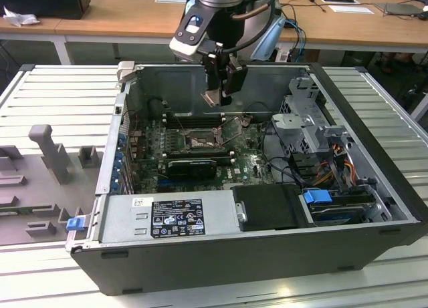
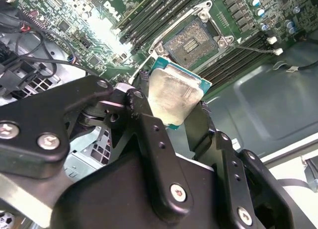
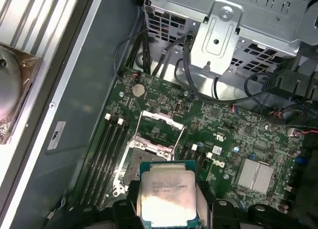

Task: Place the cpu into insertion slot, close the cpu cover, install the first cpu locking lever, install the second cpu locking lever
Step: 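Place the cpu into insertion slot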

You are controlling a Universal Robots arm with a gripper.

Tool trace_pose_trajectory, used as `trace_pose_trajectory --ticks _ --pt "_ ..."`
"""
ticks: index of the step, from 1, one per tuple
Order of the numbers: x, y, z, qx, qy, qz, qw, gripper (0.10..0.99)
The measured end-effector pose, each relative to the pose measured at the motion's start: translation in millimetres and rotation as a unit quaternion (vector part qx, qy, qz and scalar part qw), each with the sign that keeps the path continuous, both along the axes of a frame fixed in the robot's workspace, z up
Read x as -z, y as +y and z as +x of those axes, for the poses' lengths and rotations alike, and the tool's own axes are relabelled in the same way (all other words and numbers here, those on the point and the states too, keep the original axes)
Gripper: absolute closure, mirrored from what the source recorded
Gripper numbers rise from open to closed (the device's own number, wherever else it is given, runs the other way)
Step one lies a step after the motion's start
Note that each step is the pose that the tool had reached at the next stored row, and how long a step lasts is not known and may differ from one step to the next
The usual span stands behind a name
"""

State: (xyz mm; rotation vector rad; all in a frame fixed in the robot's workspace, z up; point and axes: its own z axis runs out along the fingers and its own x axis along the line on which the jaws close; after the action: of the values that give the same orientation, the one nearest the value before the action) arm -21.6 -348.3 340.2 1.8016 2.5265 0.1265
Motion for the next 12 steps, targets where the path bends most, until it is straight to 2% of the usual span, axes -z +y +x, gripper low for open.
trace_pose_trajectory --ticks 4,7,12 --pt "0.7 0.0 0.0 0.023 0.0000 -0.0004 0.9997 0.557" --pt "1.9 0.0 0.0 0.051 0.0000 -0.0006 0.9987 0.557" --pt "2.4 0.0 -3.3 0.064 0.0001 -0.0006 0.9979 0.557"
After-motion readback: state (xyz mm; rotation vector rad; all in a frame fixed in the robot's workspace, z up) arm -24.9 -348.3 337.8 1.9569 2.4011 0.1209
